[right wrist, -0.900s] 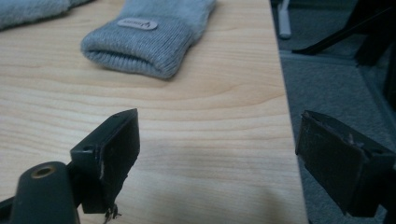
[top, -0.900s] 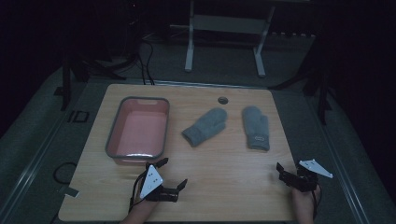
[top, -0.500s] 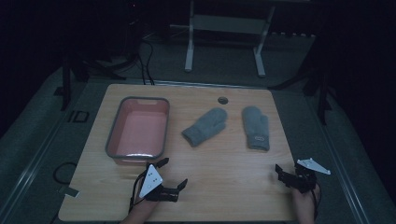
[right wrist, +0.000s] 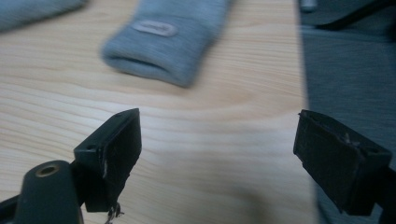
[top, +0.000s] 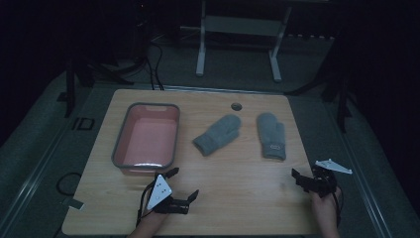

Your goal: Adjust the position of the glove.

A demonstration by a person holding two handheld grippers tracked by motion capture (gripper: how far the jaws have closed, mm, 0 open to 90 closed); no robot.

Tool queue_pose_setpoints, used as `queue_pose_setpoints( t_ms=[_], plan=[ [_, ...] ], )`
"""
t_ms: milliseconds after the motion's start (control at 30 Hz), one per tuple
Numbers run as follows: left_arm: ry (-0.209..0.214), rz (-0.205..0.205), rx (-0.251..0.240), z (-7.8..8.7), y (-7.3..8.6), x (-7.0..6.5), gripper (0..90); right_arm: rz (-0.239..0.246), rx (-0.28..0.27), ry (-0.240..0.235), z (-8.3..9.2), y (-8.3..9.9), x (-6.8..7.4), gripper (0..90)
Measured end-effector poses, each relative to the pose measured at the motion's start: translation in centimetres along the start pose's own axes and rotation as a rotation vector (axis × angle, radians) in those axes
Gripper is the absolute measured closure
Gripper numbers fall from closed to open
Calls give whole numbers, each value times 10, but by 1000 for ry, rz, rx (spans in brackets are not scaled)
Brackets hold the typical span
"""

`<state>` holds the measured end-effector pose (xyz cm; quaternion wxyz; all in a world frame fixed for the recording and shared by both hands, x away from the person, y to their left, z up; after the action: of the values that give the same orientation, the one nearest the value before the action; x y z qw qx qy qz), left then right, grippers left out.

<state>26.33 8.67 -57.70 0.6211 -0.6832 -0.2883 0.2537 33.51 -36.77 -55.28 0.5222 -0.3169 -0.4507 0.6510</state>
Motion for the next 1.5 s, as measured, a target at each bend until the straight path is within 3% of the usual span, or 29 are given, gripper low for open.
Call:
queue_pose_setpoints(
  t_ms=[200,400,533,633,733,833,1033,1133,1233,1333,1367,1500],
  plan=[
    [1,8,-3,0,0,0,16,14,20,-93,-15,-19,16,135],
    [1,7,-3,0,0,0,16,50,-14,-122,-26,-43,32,143],
    [3,6,-3,0,0,0,16,95,29,-171,-36,-57,45,167],
    [4,7,-3,0,0,0,16,69,-12,-209,-42,-67,54,154],
    [3,7,-3,0,0,0,16,119,-26,-210,-49,-74,63,138],
    [3,9,-4,0,0,0,16,120,-32,-233,-57,-80,73,137],
    [4,10,-2,0,0,1,16,139,-16,-266,-74,-91,90,129],
    [4,11,-3,0,0,1,16,159,13,-298,-84,-93,99,134],
    [4,14,-1,0,0,1,16,144,47,-317,-96,-94,108,135],
    [5,15,-2,0,0,1,16,181,61,-301,-106,-95,119,131],
    [5,14,-2,0,0,2,16,181,69,-296,-110,-95,121,132],
    [5,17,-3,0,0,2,16,141,106,-349,-127,-96,133,135]
  ],
)
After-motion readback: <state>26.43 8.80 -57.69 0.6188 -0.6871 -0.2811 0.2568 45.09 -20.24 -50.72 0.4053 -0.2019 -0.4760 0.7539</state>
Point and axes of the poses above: each handheld gripper's, and its own axes: z roughly backward along the jaws, y roughly out of its underside, x roughly to its left, the point moved 4 cm from there along -z, roughly forward along the jaws, and after that the axes turned 15 degrees about -x, right-handed, at the moved point
